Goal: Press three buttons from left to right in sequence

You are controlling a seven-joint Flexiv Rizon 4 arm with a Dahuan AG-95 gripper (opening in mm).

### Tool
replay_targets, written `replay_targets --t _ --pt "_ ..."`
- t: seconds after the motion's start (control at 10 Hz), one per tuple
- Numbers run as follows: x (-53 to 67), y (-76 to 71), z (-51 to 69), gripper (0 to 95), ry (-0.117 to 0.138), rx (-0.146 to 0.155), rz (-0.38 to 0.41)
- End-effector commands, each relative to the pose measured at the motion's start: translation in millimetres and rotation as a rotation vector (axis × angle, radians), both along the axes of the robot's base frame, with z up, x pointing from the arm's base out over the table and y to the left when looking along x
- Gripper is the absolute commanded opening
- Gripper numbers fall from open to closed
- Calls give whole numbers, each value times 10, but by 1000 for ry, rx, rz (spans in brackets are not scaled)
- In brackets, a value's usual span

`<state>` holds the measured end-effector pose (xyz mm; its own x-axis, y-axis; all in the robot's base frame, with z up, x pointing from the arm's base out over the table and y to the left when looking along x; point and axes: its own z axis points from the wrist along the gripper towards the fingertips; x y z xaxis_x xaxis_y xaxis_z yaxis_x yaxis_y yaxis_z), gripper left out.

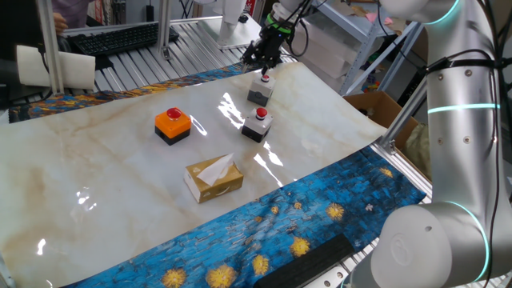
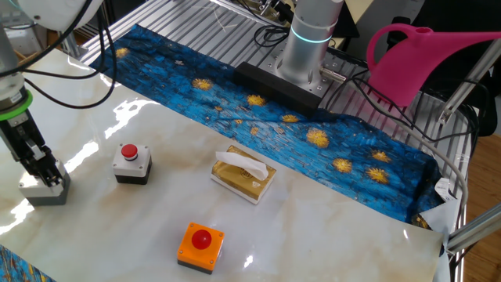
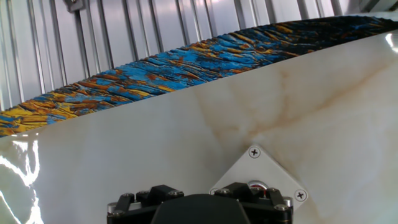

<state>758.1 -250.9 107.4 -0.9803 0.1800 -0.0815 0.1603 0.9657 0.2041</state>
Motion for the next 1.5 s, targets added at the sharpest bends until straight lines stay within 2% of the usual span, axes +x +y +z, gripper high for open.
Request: replay_targets --t 0.1,0.7,1.1,1.2,1.3,1.5 --pt "13 -7 9 760 2 -1 6" --pt "7 -26 -50 760 -3 -10 43" --pt "-6 -64 -109 760 -9 -26 82" --pt "-6 -63 -114 760 -3 -27 90" --pt "-5 -62 -127 760 19 -22 95" --pt "-4 -57 -164 760 17 -29 99"
